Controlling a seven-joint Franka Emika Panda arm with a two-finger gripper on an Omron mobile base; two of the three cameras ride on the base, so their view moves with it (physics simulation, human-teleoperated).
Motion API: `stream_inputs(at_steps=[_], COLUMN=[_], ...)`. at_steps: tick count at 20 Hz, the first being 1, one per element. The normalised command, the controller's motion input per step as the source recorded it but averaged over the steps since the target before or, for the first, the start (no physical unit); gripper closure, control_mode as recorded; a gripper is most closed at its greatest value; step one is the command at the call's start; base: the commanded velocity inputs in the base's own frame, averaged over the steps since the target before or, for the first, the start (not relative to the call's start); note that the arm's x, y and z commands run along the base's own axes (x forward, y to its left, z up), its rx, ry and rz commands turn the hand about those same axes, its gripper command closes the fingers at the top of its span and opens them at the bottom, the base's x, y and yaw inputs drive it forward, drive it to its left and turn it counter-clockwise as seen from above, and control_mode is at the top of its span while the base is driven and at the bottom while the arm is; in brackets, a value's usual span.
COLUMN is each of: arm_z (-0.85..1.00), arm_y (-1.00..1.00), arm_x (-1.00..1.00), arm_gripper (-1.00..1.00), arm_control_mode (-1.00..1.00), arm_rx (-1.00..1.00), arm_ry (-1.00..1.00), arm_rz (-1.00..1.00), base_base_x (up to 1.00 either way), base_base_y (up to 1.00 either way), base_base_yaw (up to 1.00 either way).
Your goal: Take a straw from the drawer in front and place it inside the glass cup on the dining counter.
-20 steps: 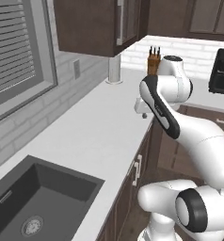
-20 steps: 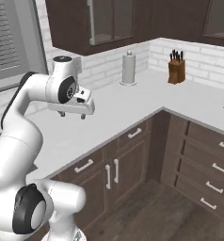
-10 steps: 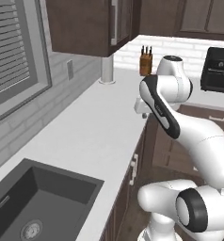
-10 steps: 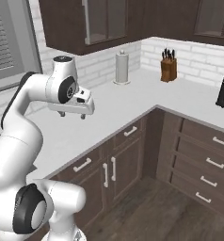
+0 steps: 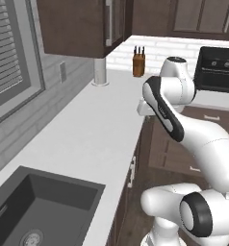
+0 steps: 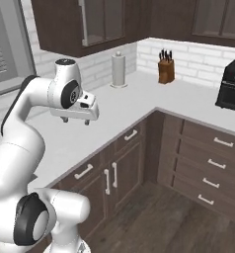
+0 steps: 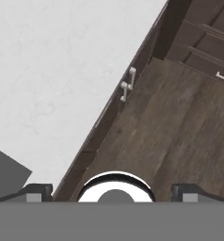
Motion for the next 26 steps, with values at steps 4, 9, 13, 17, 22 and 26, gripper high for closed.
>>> stream_inputs(at_steps=[4,9,13,17,22,26], arm_z=[-0.29,-0.94,-1.0,-0.98,-0.85,-0.73], arm_y=[0.07,-0.38,-0.6,-0.26,0.08,0.11], arm_x=[0.11,0.07,0.0,0.09,0.35,-0.02], arm_gripper=[-1.0,-1.0,-1.0,-1.0,-1.0,-1.0], arm_control_mode=[-1.0,-1.0,-1.0,-1.0,-1.0,-1.0], arm_rx=[0.06,0.27,0.41,0.37,0.4,0.3], arm_ry=[0.0,-0.01,0.0,0.0,0.02,0.06], arm_rz=[-0.06,0.0,0.0,0.0,0.0,0.13], base_base_x=[0.16,0.0,0.0,0.0,0.0,0.0], base_base_y=[0.29,0.0,0.0,0.0,0.0,0.0], base_base_yaw=[-0.08,0.0,0.0,0.0,0.0,0.0])
